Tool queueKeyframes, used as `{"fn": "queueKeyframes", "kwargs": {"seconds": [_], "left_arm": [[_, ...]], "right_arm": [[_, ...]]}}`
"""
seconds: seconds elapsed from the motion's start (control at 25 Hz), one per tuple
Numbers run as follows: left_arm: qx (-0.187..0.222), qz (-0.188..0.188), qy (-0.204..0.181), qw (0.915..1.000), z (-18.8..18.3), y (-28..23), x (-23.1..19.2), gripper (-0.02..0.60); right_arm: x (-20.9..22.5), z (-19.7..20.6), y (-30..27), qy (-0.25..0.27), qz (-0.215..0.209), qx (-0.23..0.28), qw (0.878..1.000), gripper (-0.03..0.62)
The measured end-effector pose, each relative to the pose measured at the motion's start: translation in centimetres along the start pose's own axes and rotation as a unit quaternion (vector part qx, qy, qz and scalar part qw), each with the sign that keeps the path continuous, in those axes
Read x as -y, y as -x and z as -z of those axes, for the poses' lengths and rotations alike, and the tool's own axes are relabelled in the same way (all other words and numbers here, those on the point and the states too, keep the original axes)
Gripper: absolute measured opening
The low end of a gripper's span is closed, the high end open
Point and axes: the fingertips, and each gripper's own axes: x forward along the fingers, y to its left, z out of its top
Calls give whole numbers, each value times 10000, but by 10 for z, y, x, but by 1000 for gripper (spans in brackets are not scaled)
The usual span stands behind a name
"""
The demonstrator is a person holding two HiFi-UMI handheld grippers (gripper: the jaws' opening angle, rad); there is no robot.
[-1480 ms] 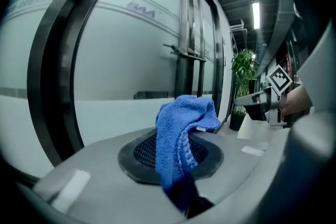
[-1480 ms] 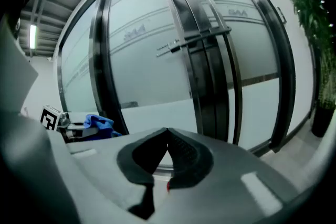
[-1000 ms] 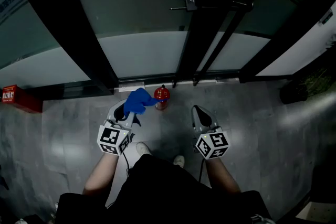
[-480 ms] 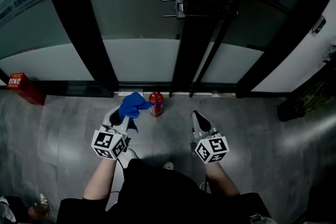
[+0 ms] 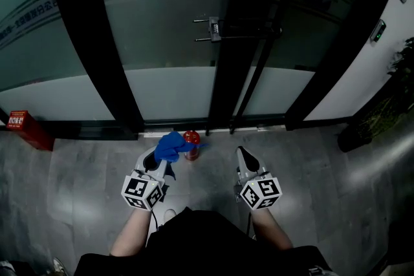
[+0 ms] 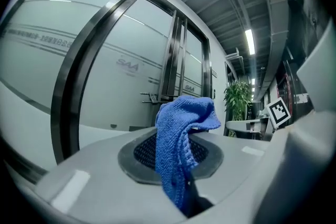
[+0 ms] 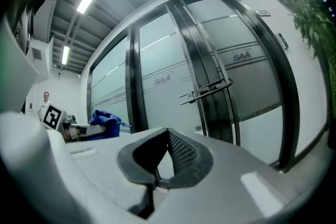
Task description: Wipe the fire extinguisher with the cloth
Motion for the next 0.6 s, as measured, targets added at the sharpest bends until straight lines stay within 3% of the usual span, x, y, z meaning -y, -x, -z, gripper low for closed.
{"fn": "queueKeyframes", "kwargs": {"seconds": [0.6], "left_arm": [[-72,40,-171,9998,7,6,-37,69]], "right_arm": [[-22,12,-21,119,277,-102,9995,3]]}}
